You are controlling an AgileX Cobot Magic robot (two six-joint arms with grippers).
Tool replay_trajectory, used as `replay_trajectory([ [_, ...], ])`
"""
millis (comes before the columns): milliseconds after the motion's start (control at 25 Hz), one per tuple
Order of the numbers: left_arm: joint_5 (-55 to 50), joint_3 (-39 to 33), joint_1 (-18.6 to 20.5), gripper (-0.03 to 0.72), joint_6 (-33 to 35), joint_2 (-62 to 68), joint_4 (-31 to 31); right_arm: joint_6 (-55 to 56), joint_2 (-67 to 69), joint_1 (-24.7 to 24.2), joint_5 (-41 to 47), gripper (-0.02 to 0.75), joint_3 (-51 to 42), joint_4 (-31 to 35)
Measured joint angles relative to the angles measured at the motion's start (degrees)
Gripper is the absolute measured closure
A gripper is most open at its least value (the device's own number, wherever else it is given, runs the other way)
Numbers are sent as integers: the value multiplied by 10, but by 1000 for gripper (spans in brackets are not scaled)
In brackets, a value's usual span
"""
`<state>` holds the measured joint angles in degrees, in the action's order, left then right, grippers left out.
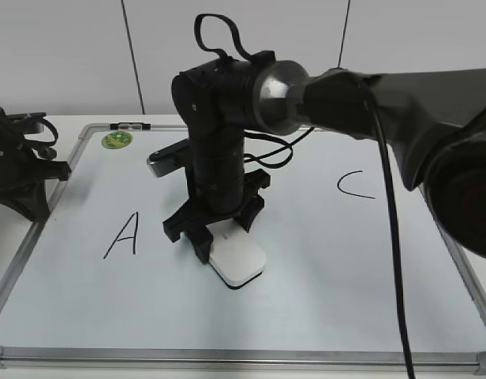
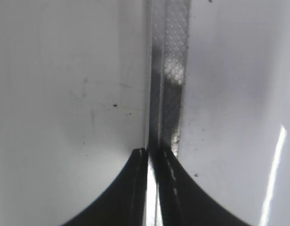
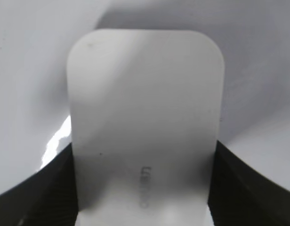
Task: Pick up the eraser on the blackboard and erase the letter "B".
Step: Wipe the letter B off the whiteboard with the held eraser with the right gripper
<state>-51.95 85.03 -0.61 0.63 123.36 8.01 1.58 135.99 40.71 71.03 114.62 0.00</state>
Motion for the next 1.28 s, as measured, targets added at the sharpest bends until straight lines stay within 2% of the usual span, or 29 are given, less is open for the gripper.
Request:
replay_trajectory([
  [160, -1, 0, 0, 620, 0, 0, 0, 15, 1, 3, 0, 220, 0, -27],
  [840, -5, 1, 0, 637, 1, 1, -2, 20, 1, 3, 0, 220, 0, -36],
  [1280, -8, 1, 0, 638, 1, 1, 4, 24, 1, -26, 0, 220, 0, -35],
])
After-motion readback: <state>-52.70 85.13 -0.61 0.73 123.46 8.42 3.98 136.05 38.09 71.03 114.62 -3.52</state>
